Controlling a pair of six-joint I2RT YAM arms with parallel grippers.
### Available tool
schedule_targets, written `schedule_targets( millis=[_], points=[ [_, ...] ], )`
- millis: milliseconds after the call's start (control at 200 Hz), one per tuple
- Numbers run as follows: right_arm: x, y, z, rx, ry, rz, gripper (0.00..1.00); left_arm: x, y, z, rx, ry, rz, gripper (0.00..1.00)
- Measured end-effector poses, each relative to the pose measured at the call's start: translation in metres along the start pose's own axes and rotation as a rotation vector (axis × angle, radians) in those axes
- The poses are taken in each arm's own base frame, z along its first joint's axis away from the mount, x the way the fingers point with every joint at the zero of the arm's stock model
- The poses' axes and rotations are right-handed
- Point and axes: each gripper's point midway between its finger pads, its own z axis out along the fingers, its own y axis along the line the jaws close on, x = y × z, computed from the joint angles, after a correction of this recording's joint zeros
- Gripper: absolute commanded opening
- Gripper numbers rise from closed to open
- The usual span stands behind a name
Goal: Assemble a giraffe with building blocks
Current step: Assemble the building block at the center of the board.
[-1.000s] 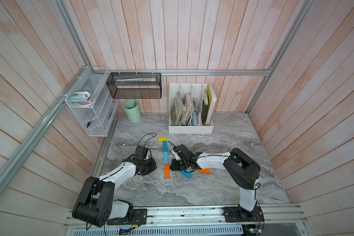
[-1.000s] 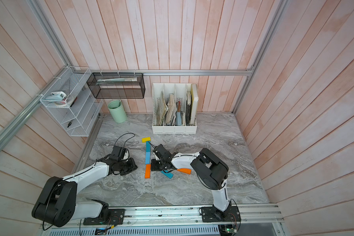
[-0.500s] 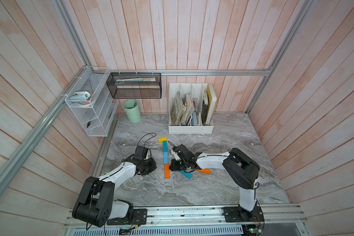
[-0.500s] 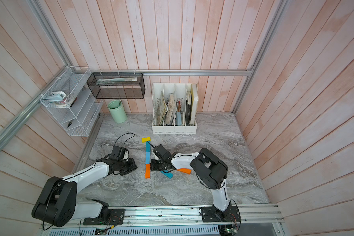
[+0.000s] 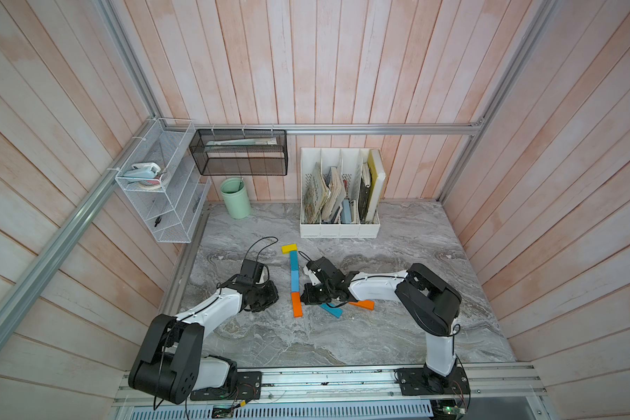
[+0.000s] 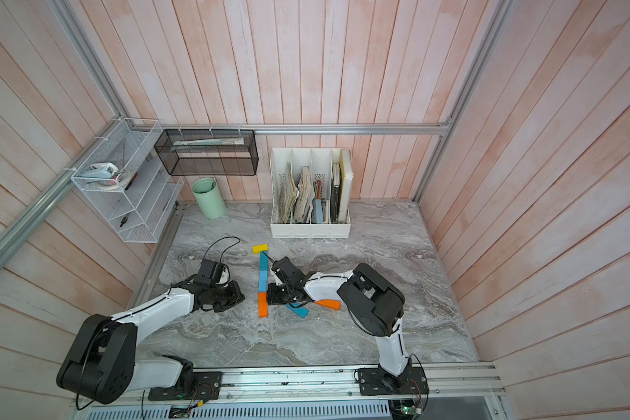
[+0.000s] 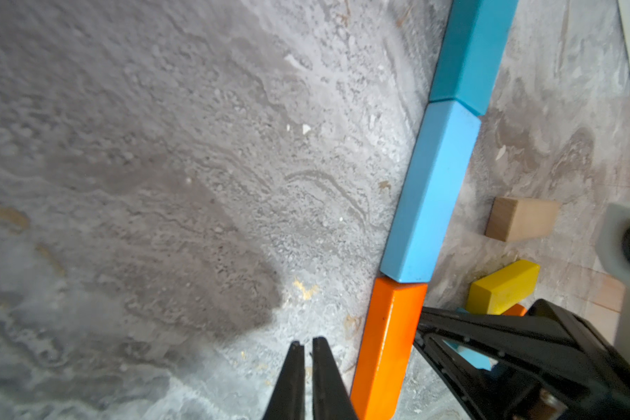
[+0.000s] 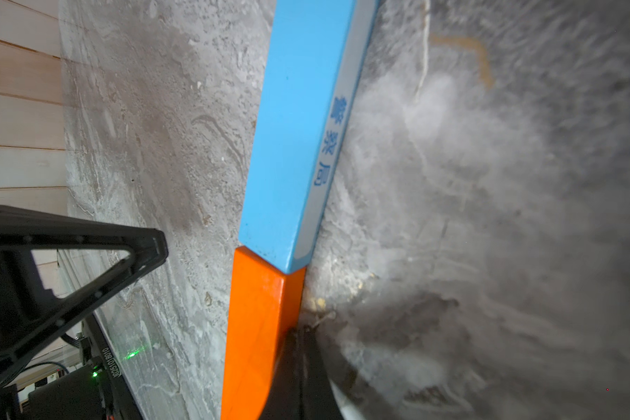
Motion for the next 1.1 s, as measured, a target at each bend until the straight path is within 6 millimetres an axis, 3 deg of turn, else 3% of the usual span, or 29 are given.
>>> schedule_targets(
  millis=[340,590,1100],
  points=[
    [0.003,-0.001,-0.001,-0.019,-0.018,0.006,0.00,0.000,0.000,0.000,0.000,0.001,0.000,0.11],
    [0.023,-0.004,-0.010,-0.019,-0.012,0.020,0.00,-0.002,-0.004,0.000,0.018,-0.006,0.005,0.11],
    [0.044,0.008,-0.007,-0.029,0.011,0.013,0.00,0.001,-0.010,0.024,0.062,0.043,0.011,0.09]
  ],
)
